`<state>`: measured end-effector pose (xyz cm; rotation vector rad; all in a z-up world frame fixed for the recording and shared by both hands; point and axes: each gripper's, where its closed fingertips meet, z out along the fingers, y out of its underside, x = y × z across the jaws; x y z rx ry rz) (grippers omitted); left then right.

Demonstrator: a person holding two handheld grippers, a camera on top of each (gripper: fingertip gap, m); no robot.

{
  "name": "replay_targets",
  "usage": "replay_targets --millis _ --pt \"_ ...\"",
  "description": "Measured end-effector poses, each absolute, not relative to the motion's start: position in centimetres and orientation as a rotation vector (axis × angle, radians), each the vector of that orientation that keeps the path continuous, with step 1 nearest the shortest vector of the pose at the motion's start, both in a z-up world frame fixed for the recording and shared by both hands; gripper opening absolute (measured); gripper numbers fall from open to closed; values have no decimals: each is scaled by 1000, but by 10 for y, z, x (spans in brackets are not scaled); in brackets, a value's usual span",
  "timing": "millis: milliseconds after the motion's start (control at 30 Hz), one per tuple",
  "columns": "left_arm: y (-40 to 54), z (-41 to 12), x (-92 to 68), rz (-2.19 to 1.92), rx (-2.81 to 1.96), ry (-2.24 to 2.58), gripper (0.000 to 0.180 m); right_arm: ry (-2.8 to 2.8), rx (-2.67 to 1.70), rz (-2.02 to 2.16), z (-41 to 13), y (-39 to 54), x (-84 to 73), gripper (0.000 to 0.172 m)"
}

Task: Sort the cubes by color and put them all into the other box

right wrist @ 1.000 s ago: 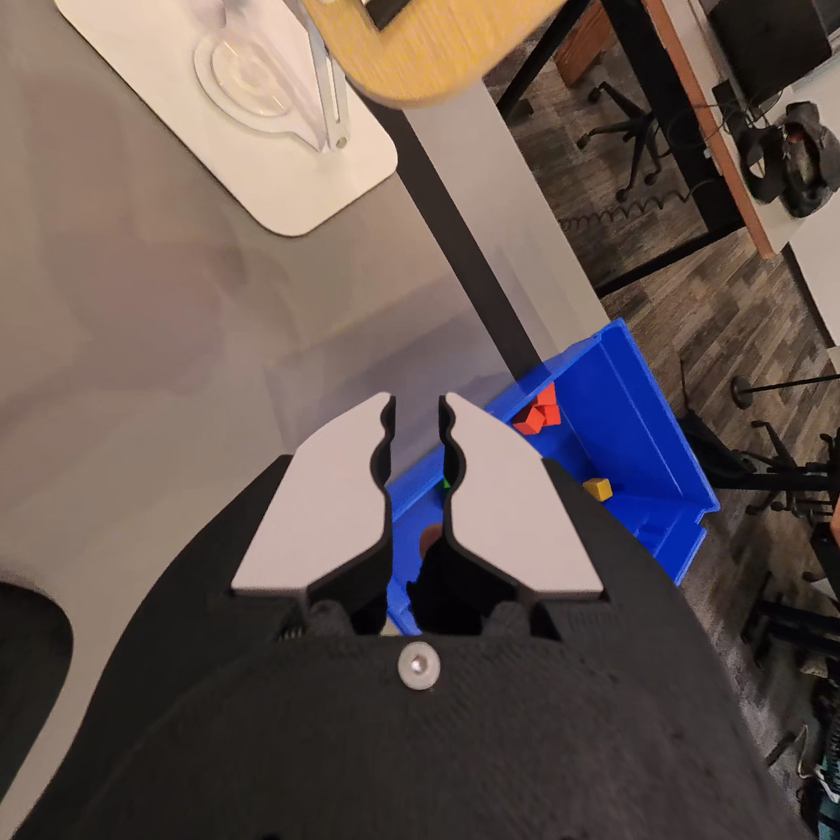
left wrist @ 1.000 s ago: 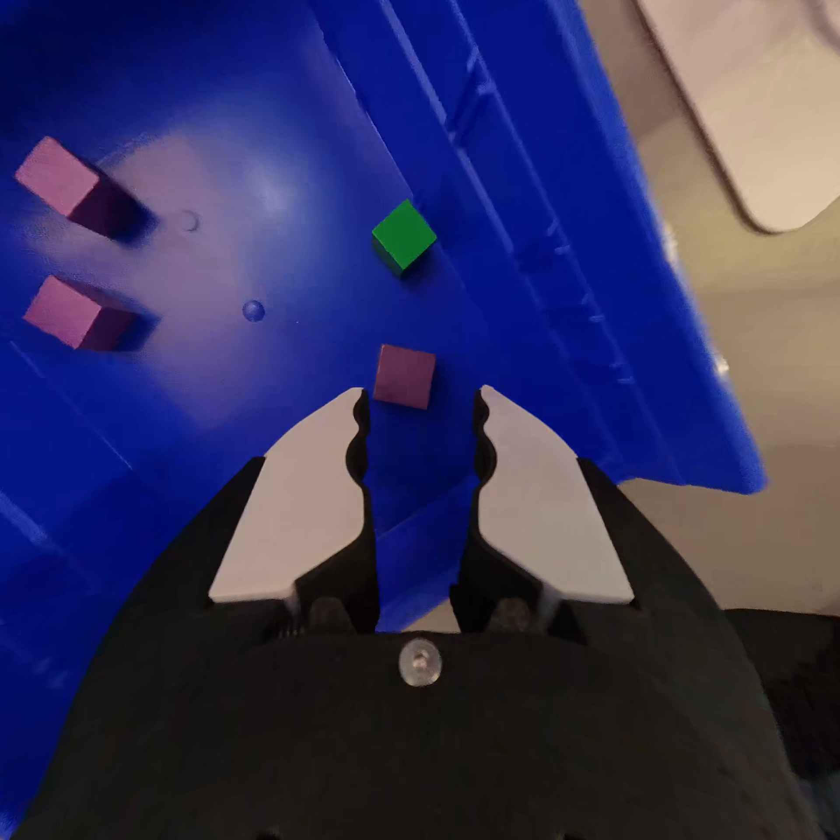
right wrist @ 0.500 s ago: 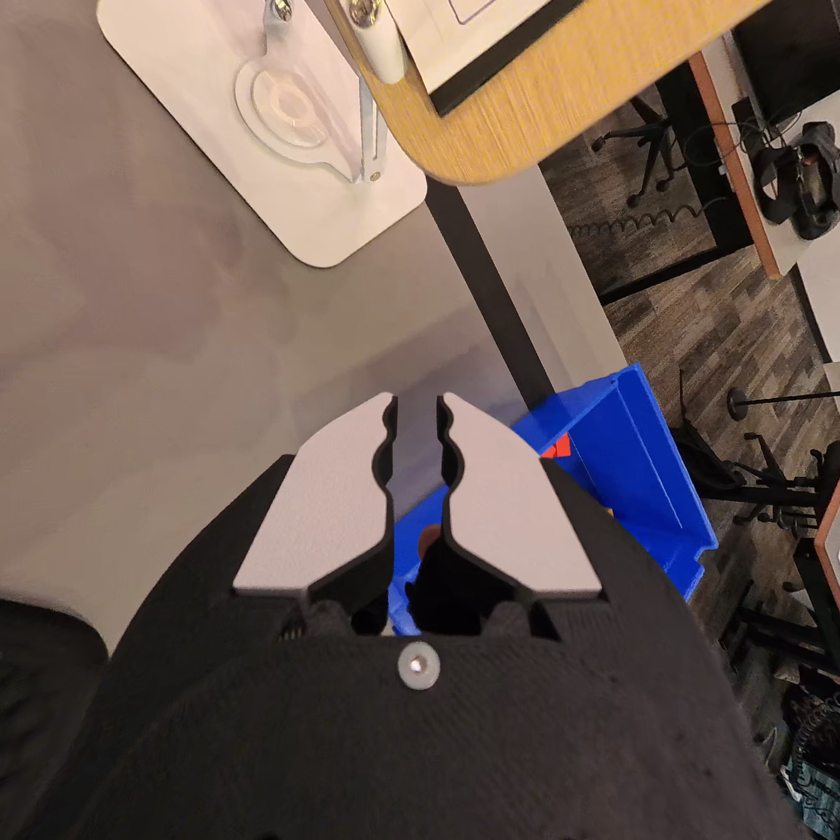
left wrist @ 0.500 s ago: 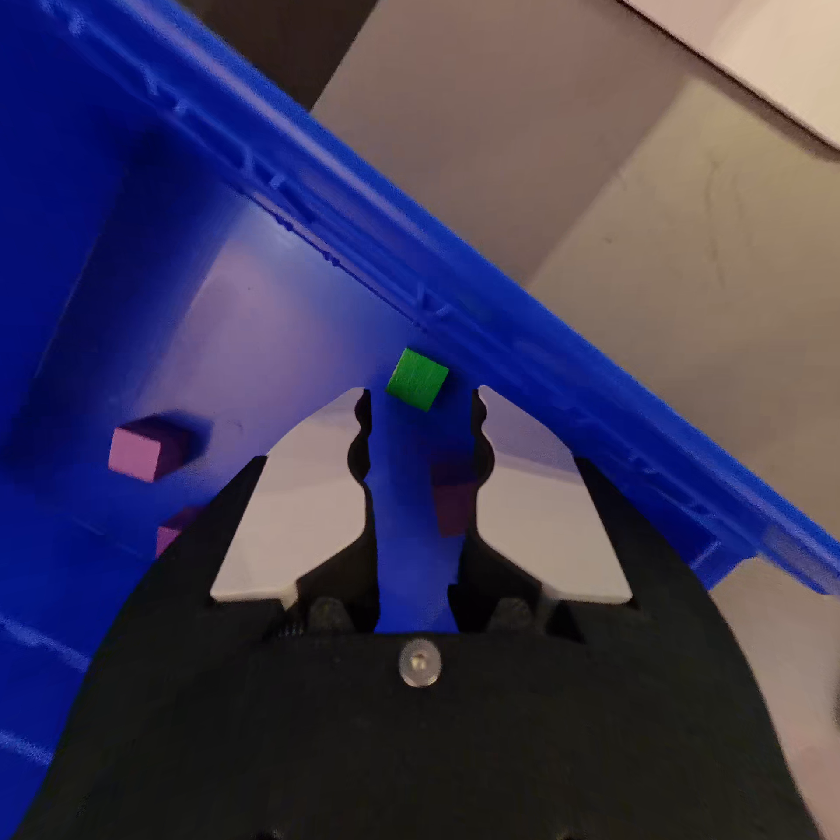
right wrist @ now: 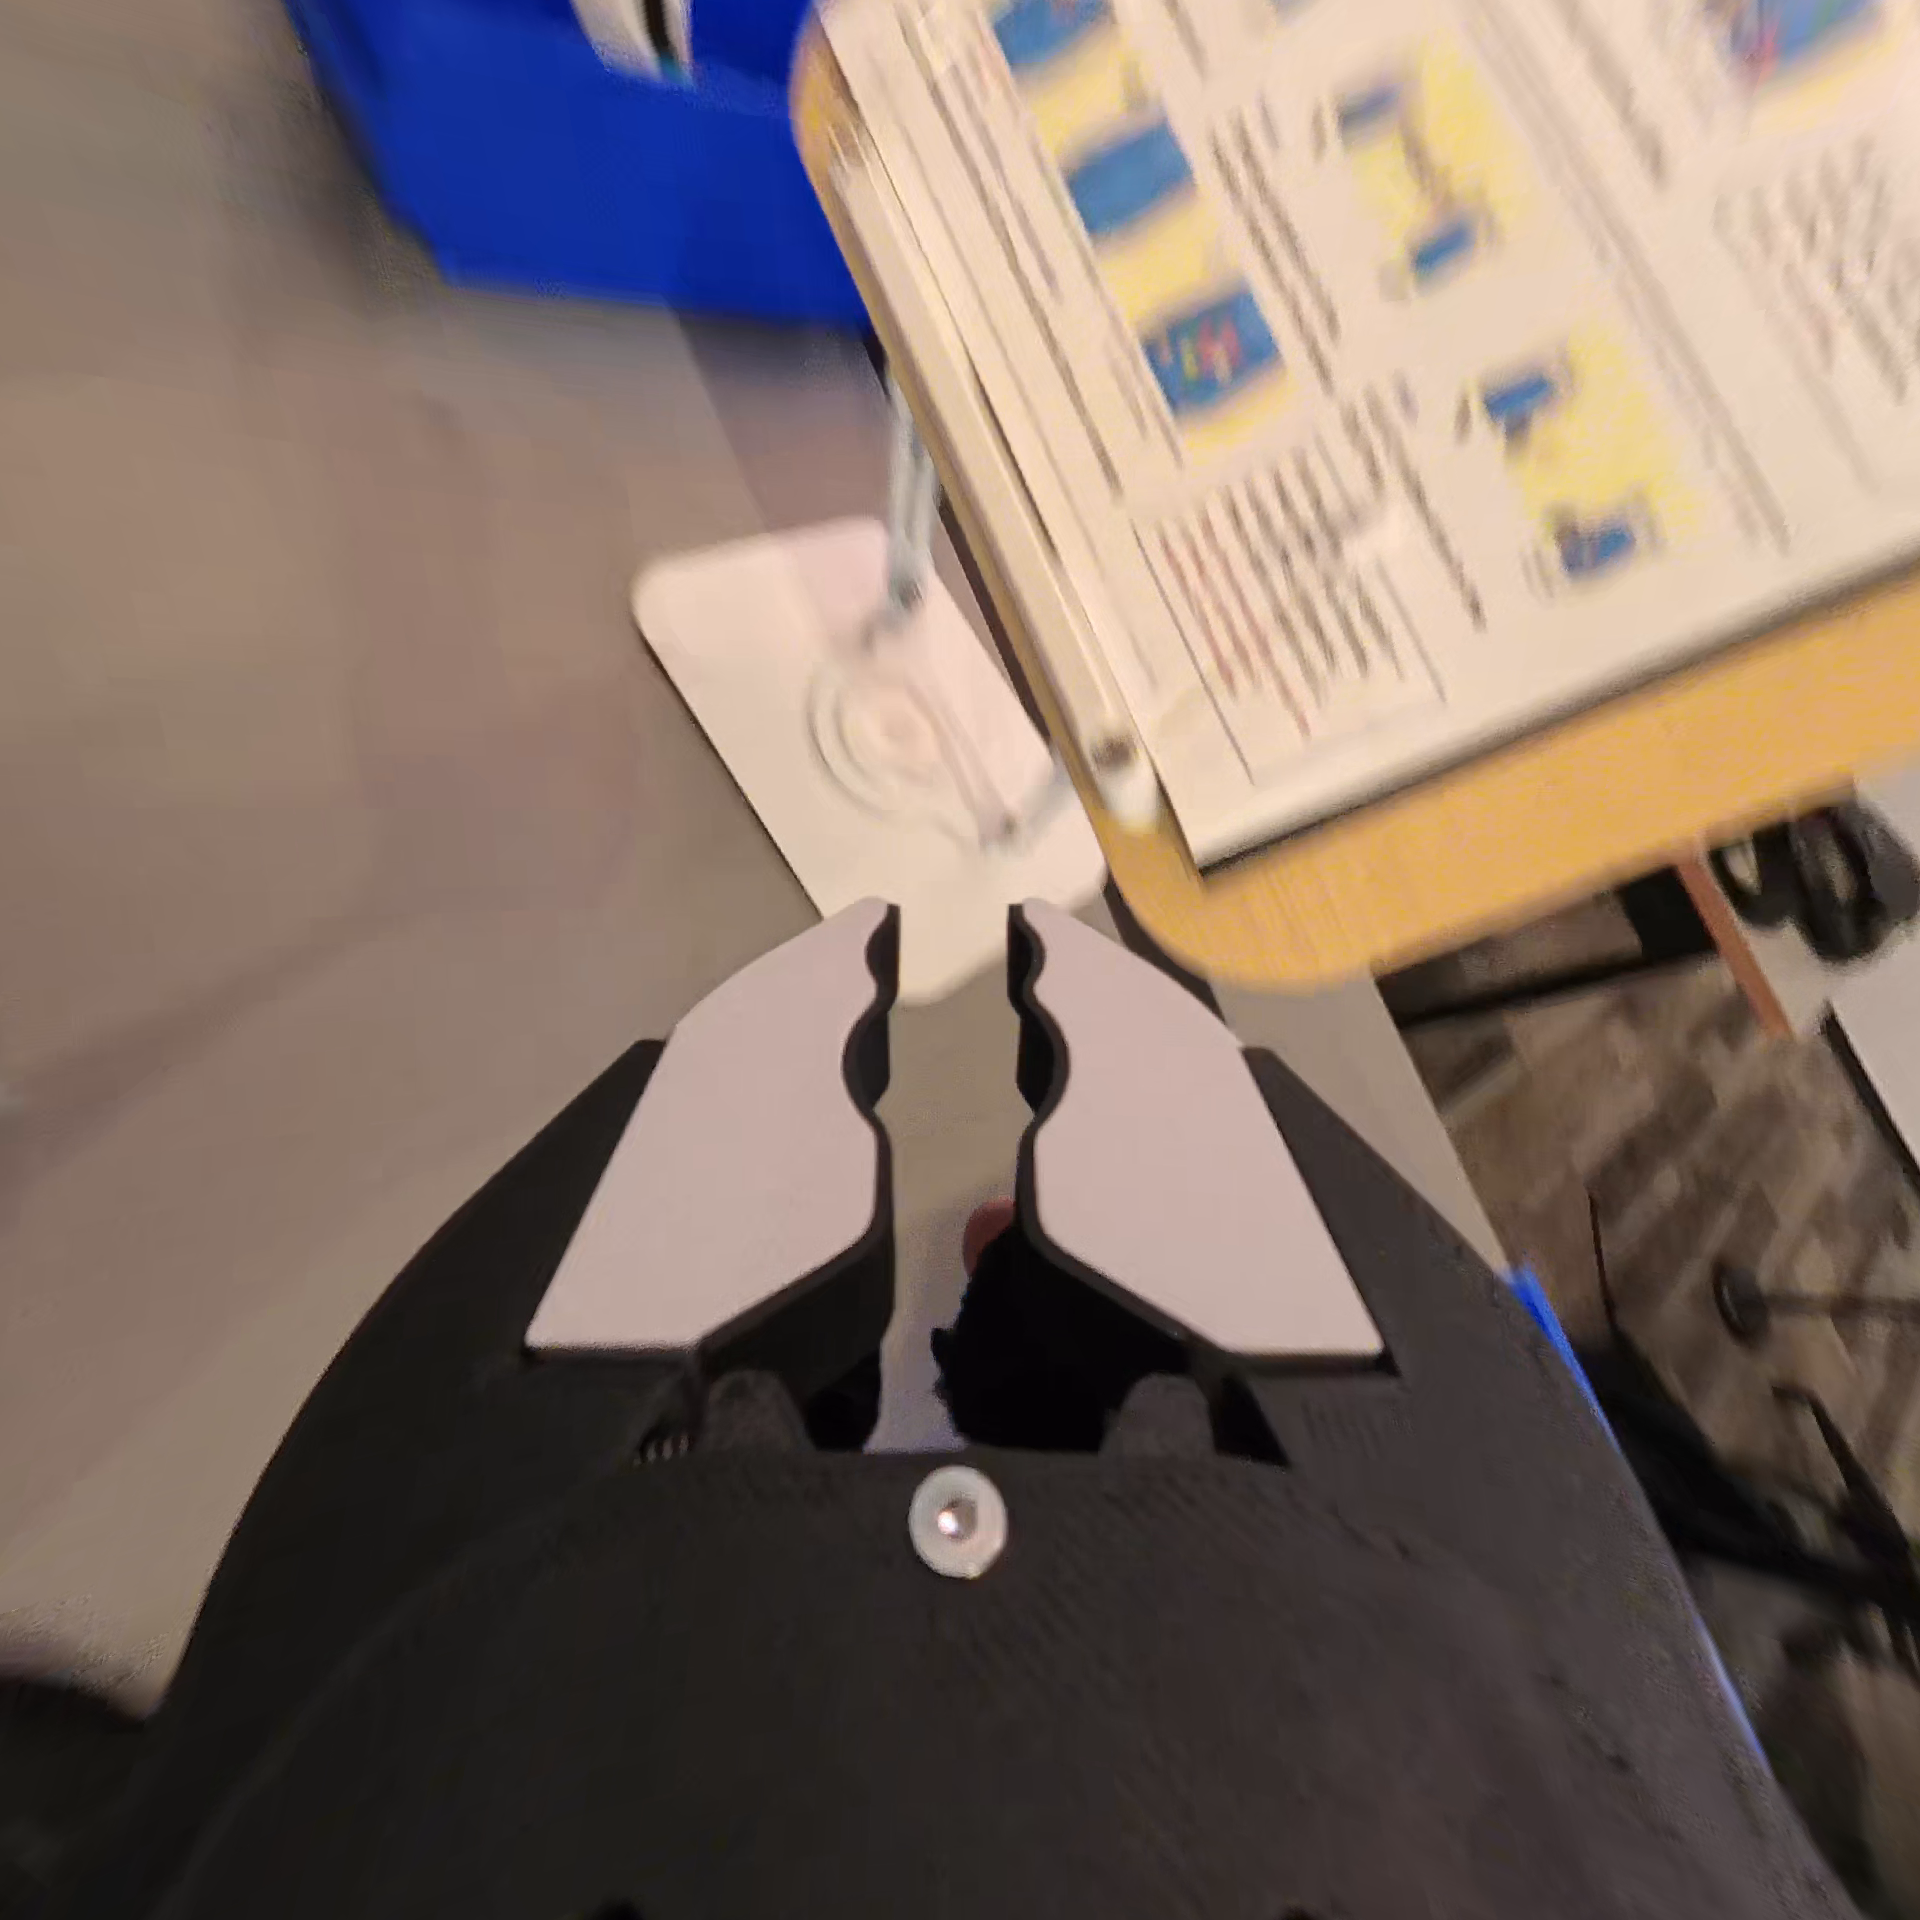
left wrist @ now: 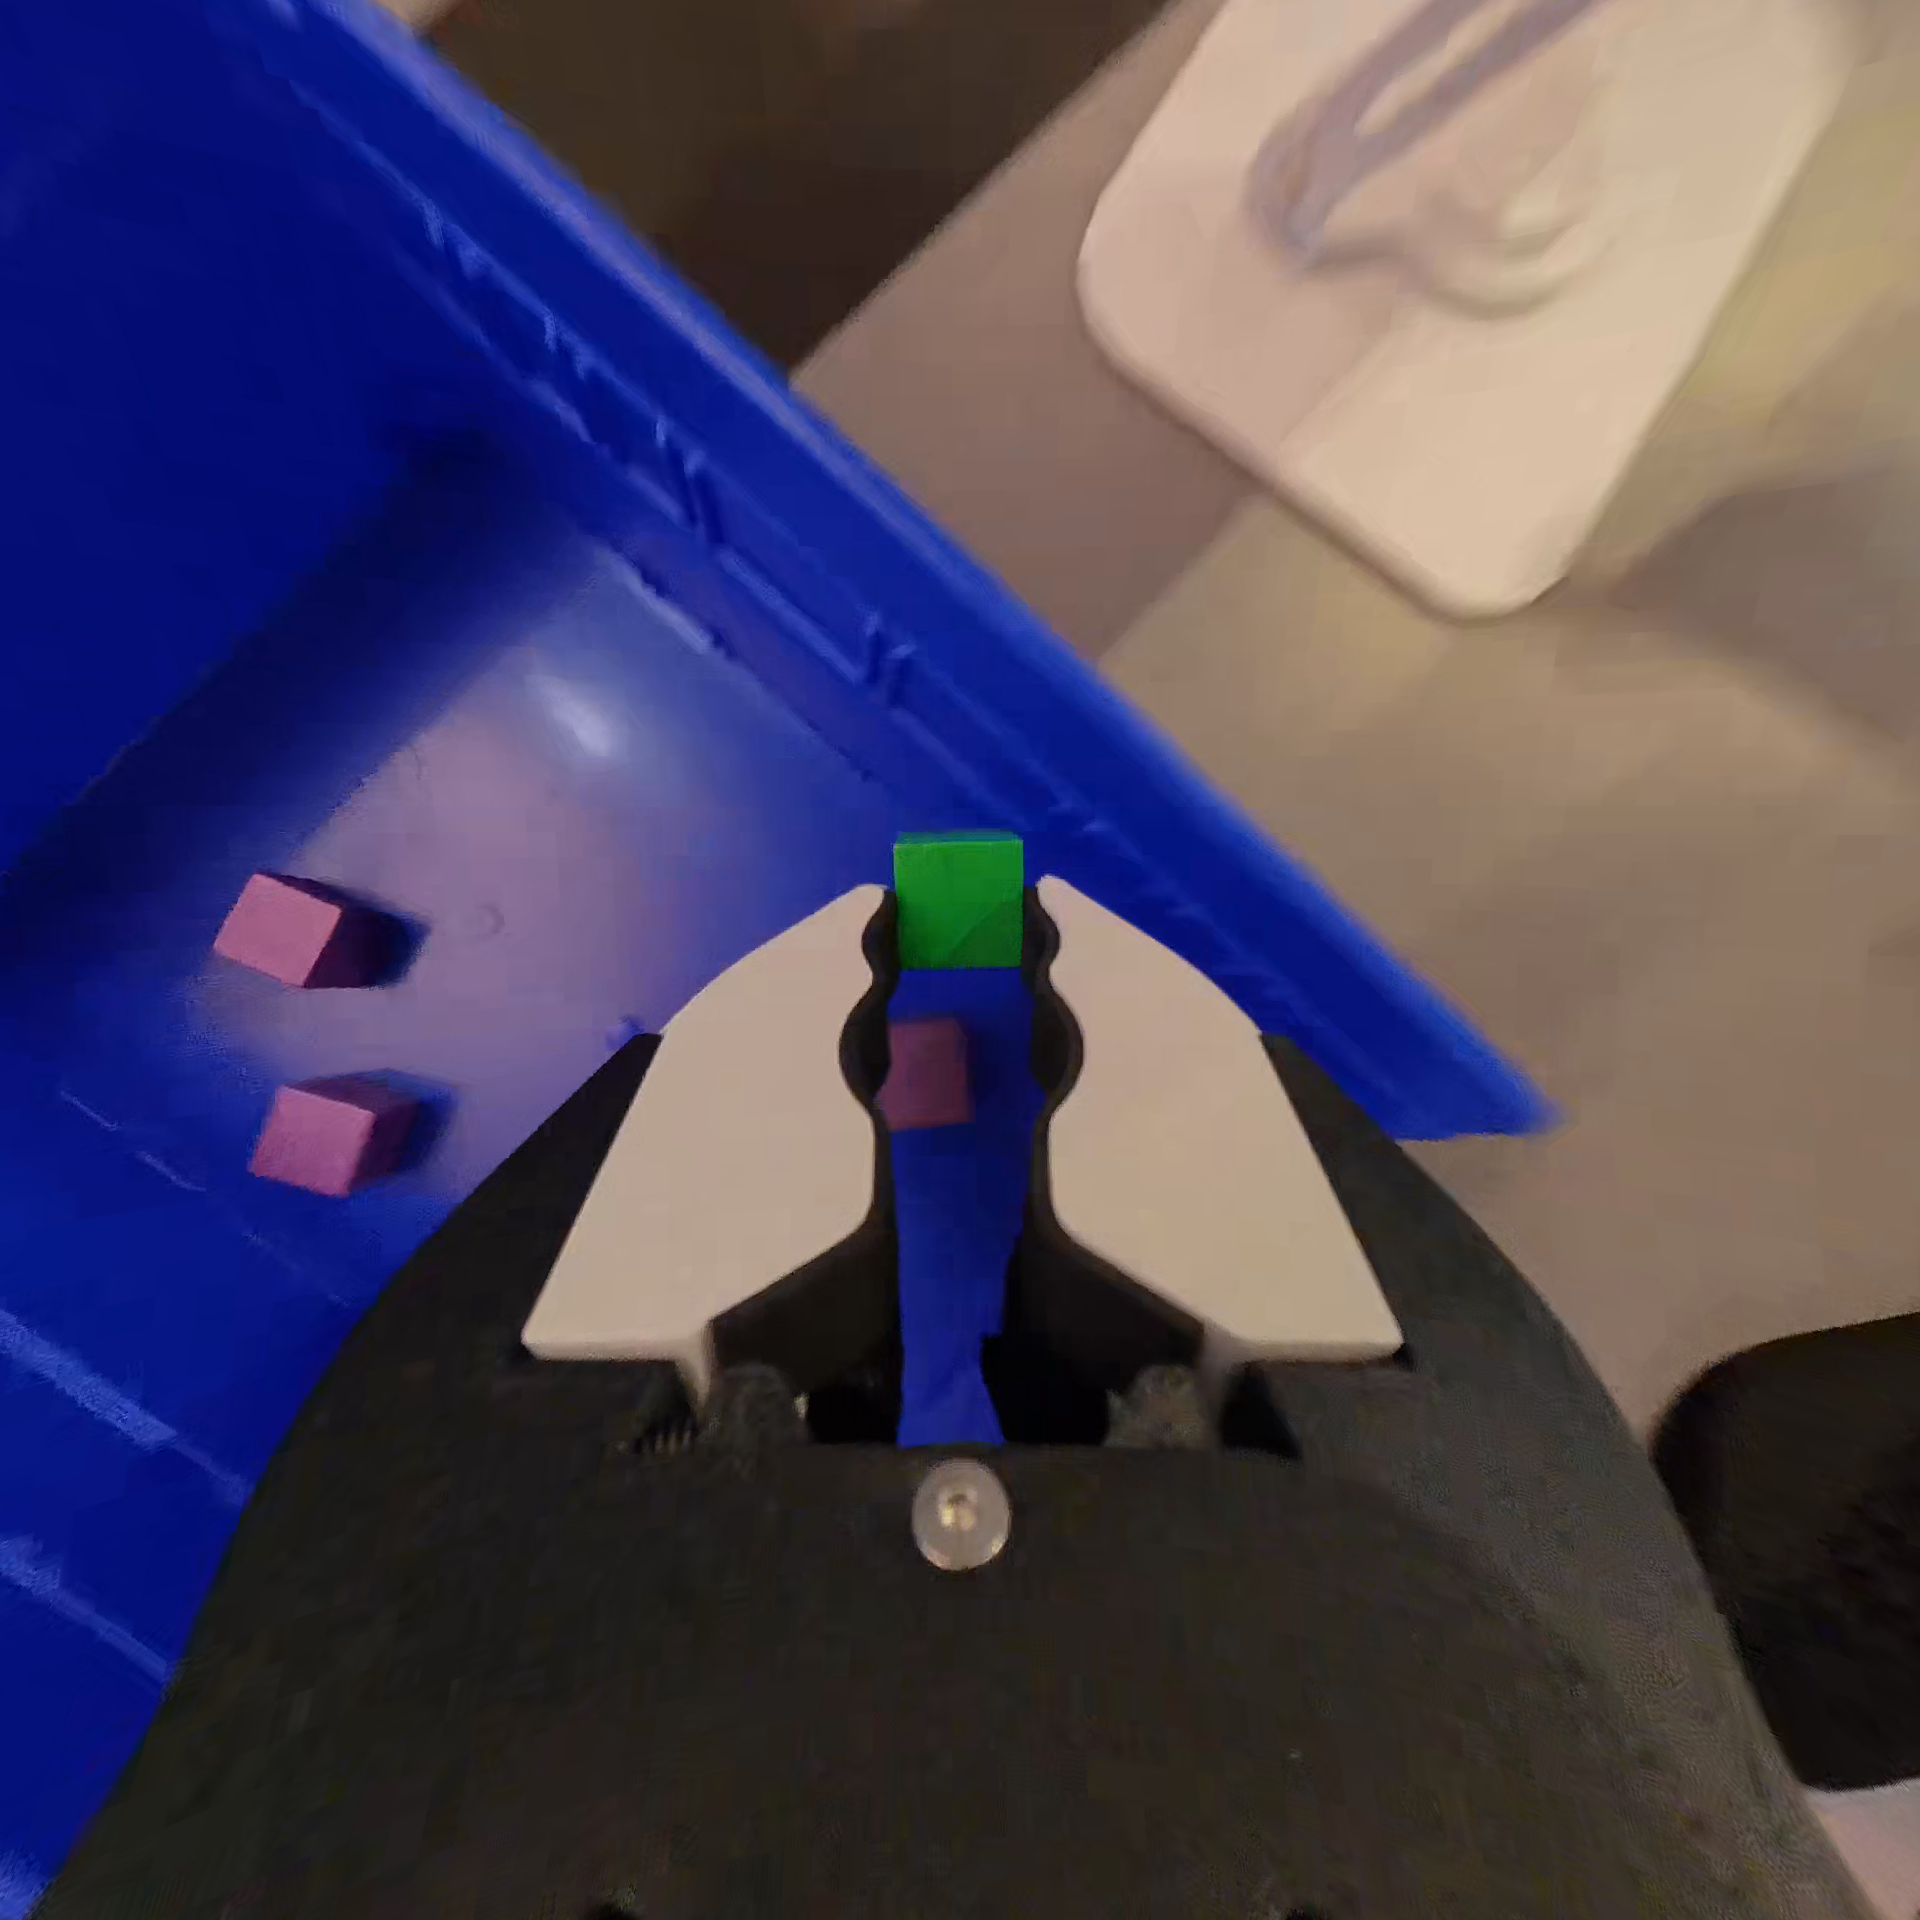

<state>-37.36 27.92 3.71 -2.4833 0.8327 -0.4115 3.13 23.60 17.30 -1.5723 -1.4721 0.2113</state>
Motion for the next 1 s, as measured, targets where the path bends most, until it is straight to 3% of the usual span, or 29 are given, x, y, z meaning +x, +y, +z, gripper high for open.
replay_targets --millis 200,333,533,700,867,900,967,1000 --pt "218 155 -281 -1034 -2007 567 22 -1499 -1198 397 202 182 -85 37" --pt "171 200 -208 -1409 -1764 538 22 -1501 -1023 370 207 163 -135 50" --pt "137 214 -141 -1754 -1628 479 22 -1492 -886 320 212 147 -155 51" --pt "127 215 -111 -1890 -1569 473 22 -1484 -845 242 211 141 -144 28" --pt "125 218 -90 -1962 -1559 500 22 -1445 -919 274 212 138 -118 23" --pt "127 221 -89 -1961 -1543 492 20 -1416 -944 298 216 139 -109 24" --pt "133 230 -95 -1930 -1475 483 0 -1351 -1016 323 223 149 -85 24" --pt "136 233 -99 -1878 -1460 478 0 -1332 -1051 294 225 159 -68 23"
